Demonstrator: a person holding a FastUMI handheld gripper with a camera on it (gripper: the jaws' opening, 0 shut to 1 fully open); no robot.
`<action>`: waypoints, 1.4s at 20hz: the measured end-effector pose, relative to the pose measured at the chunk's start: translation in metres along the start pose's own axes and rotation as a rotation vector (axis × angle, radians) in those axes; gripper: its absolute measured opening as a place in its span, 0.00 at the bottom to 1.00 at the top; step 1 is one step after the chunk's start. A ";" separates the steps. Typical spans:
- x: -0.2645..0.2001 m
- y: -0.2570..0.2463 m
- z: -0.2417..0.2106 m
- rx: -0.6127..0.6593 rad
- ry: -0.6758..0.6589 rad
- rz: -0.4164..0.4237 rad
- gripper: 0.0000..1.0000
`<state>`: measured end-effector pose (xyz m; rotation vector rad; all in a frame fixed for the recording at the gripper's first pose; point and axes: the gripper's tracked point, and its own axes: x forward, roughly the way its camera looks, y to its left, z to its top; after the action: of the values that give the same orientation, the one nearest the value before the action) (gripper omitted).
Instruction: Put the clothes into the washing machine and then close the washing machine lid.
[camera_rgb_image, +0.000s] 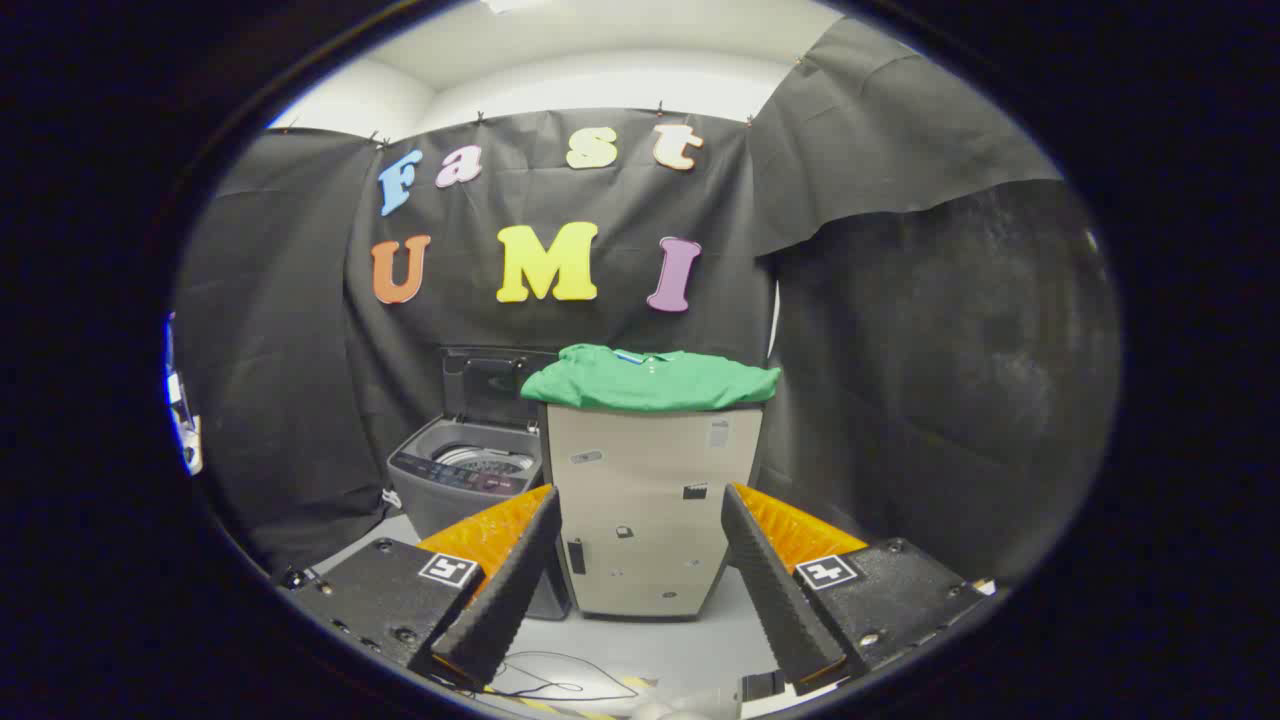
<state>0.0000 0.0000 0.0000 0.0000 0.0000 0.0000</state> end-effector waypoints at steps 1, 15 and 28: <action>-0.002 0.000 0.001 -0.004 0.001 0.004 1.00; -0.014 0.013 0.005 -0.013 -0.015 0.024 1.00; 0.030 0.026 0.122 0.014 -0.089 -0.026 1.00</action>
<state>0.0300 0.0258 0.1219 0.0140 -0.0887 -0.0262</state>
